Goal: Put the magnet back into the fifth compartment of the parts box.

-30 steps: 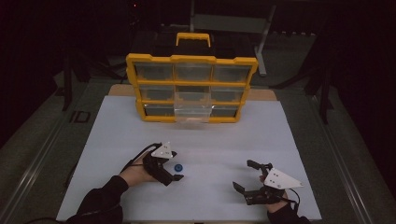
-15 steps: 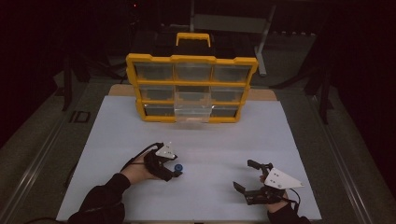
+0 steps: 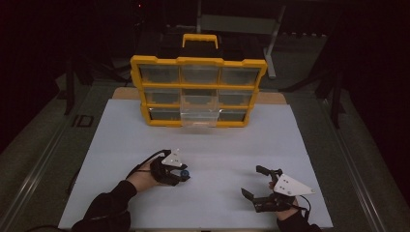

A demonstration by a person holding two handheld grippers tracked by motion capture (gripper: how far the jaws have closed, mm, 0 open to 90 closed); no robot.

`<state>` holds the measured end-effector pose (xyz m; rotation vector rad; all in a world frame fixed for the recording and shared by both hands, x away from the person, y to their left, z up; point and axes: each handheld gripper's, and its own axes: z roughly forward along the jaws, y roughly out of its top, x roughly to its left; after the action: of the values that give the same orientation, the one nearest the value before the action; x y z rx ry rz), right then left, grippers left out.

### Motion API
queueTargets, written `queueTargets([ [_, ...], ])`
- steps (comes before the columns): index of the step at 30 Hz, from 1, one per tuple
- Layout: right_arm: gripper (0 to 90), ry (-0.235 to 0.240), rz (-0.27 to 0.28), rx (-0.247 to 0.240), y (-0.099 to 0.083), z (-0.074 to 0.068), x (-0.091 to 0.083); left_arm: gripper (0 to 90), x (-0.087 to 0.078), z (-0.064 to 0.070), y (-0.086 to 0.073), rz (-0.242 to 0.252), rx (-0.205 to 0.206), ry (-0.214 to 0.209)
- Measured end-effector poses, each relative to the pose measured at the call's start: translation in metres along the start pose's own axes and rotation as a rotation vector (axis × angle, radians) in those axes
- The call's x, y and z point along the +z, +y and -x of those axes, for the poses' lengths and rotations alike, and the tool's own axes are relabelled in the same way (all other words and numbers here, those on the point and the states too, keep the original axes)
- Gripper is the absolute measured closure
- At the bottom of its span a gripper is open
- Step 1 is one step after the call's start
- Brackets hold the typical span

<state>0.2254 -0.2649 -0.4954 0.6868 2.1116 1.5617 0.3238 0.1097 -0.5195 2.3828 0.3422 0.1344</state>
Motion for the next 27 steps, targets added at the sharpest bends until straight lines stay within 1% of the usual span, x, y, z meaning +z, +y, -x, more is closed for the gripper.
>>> queueTargets([
  [5, 9.3, -0.002, 0.001, -0.001, 0.0, 0.0, 0.0, 61.8, 0.0, 0.001, 0.0, -0.006, 0.003, -0.007],
  [9, 9.3, -0.001, -0.001, -0.002, 0.0, 0.0, 0.0, 62.8, 0.0, 0.002, 0.003, -0.023, 0.01, -0.002],
  [12, 9.3, 0.0, -0.002, -0.002, 0.0, 0.0, 0.001, 63.0, -0.001, 0.001, 0.004, -0.036, 0.017, -0.007],
  [15, 9.3, 0.001, -0.002, -0.004, 0.0, 0.0, 0.001, 63.1, -0.001, 0.002, 0.005, -0.035, 0.016, -0.01],
  [16, 9.3, 0.002, 0.002, -0.007, 0.0, 0.0, 0.0, 63.2, -0.002, 0.001, 0.006, -0.038, 0.021, -0.022],
  [18, 9.3, 0.002, 0.009, -0.01, 0.0, -0.001, 0.0, 63.1, -0.005, 0.002, 0.007, -0.015, 0.008, -0.043],
  [20, 9.3, 0.001, 0.011, -0.01, 0.001, 0.0, -0.001, 63.2, -0.01, 0.003, 0.009, -0.017, 0.025, -0.053],
  [22, 9.3, 0.003, 0.001, -0.005, 0.0, 0.0, 0.0, 63.2, -0.013, 0.004, 0.01, -0.004, 0.02, -0.067],
  [24, 9.3, 0.007, -0.001, -0.005, -0.001, 0.0, 0.001, 63.2, -0.017, 0.005, 0.012, 0.0, 0.029, -0.078],
  [26, 9.3, 0.006, -0.004, -0.007, -0.001, 0.0, 0.001, 63.2, -0.021, 0.005, 0.013, 0.013, 0.025, -0.095],
  [27, 9.4, 0.007, -0.002, -0.005, 0.0, -0.001, 0.001, 63.2, -0.023, 0.005, 0.014, 0.015, 0.033, -0.105],
])
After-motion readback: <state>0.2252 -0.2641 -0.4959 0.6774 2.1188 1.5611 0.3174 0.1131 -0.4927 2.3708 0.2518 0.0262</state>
